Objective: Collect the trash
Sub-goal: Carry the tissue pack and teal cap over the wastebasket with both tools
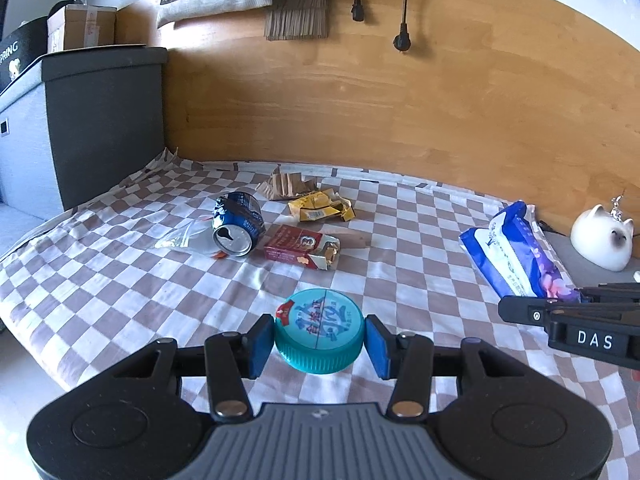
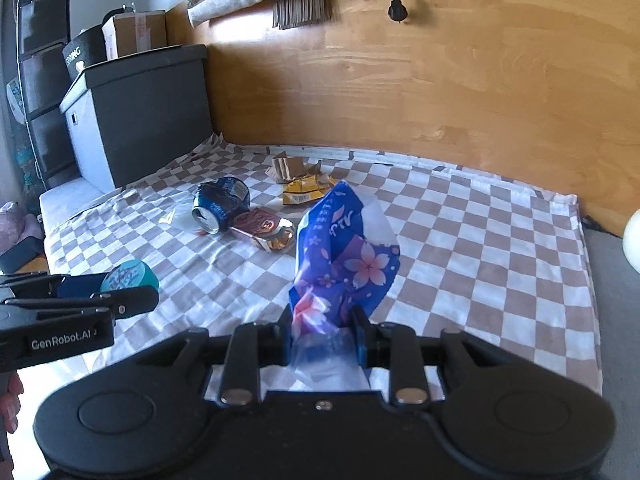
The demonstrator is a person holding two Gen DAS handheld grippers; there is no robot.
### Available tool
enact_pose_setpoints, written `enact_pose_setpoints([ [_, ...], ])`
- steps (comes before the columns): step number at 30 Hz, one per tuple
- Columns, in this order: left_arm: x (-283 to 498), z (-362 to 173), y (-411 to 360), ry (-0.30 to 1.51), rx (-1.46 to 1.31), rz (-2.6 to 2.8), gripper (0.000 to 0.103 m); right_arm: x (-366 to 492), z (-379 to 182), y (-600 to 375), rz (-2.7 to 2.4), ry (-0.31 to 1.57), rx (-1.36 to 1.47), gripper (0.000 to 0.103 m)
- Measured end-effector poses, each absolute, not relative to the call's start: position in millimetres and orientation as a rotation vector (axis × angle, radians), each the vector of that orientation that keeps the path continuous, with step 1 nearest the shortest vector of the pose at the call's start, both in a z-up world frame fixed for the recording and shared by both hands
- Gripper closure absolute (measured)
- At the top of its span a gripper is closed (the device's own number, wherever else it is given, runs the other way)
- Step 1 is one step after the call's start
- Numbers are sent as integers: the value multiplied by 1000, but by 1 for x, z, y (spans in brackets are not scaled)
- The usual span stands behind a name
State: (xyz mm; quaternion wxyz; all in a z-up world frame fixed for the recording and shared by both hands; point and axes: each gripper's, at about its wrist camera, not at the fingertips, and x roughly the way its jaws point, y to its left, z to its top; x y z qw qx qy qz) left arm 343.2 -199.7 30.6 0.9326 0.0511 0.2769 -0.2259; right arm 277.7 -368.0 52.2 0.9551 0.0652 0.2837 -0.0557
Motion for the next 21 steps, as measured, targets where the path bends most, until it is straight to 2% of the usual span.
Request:
enact_pose_setpoints([
  [21, 295, 38, -152, 548, 51, -426, 53, 235, 51, -342, -109, 578, 123, 75],
])
